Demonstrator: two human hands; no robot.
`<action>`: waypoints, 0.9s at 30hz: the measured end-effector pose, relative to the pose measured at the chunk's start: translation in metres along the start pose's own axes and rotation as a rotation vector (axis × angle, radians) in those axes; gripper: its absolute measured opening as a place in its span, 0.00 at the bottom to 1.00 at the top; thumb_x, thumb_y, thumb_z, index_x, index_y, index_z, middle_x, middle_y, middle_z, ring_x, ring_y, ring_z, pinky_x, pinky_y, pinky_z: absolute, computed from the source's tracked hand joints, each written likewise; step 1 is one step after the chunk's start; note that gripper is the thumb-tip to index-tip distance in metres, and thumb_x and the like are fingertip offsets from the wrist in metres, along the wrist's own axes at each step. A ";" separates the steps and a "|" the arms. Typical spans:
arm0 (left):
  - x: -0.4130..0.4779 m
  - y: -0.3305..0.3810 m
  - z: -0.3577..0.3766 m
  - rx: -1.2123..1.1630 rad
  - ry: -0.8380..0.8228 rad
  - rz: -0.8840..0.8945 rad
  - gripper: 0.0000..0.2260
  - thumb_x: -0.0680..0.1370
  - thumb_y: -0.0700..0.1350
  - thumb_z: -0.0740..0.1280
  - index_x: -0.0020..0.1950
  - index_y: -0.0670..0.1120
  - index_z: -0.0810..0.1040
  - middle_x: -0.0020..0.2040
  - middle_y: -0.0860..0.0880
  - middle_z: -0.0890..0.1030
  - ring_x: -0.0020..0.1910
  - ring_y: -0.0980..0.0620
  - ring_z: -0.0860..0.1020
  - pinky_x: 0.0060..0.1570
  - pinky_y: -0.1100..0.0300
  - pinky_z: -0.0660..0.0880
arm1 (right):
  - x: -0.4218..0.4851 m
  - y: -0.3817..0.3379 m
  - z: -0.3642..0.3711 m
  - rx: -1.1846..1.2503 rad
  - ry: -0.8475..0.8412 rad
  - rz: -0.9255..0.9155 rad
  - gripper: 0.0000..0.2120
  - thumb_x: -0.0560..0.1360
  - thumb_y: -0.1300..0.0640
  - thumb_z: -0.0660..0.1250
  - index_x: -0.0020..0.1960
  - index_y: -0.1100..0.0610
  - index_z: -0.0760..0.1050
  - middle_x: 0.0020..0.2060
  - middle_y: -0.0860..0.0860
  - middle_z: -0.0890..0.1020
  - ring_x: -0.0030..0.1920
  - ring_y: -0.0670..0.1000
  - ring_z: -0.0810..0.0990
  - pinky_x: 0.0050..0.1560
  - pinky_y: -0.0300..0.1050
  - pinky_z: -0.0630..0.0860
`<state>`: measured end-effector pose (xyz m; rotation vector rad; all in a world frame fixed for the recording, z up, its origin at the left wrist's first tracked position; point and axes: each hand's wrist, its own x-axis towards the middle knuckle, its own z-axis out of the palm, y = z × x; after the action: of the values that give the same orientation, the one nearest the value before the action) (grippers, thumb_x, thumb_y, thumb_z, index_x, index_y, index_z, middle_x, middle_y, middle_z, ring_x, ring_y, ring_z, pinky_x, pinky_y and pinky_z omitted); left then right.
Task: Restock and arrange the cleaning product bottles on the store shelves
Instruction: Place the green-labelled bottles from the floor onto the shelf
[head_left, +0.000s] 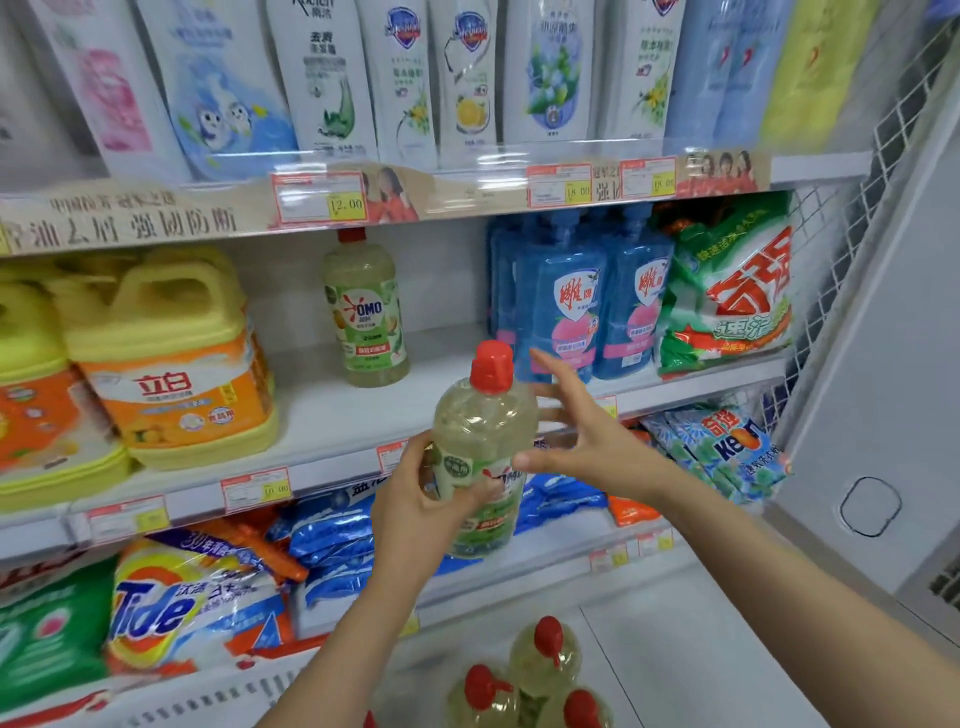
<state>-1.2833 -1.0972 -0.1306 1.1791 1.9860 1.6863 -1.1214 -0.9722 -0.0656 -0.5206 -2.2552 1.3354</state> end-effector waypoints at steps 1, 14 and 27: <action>0.002 0.004 -0.003 -0.007 -0.002 0.011 0.29 0.55 0.68 0.74 0.55 0.66 0.74 0.49 0.69 0.80 0.49 0.67 0.78 0.51 0.54 0.78 | 0.003 0.007 0.007 0.027 -0.023 0.005 0.46 0.67 0.50 0.79 0.75 0.36 0.54 0.70 0.45 0.70 0.67 0.45 0.74 0.65 0.51 0.76; 0.071 0.003 -0.042 0.554 -0.067 0.280 0.39 0.74 0.69 0.62 0.80 0.53 0.56 0.78 0.51 0.61 0.76 0.51 0.59 0.74 0.48 0.61 | 0.063 0.013 0.041 0.361 0.586 -0.196 0.34 0.64 0.55 0.78 0.65 0.50 0.67 0.59 0.47 0.79 0.60 0.44 0.78 0.59 0.37 0.76; 0.131 -0.054 -0.065 0.753 -0.111 0.049 0.35 0.80 0.61 0.59 0.81 0.46 0.51 0.81 0.46 0.51 0.80 0.47 0.48 0.77 0.54 0.48 | 0.187 0.039 0.035 0.228 0.675 -0.110 0.33 0.68 0.55 0.80 0.67 0.56 0.66 0.56 0.47 0.79 0.54 0.41 0.80 0.57 0.42 0.78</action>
<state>-1.4301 -1.0461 -0.1248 1.5000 2.6182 0.8468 -1.2915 -0.8788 -0.0777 -0.6380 -1.5410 1.1218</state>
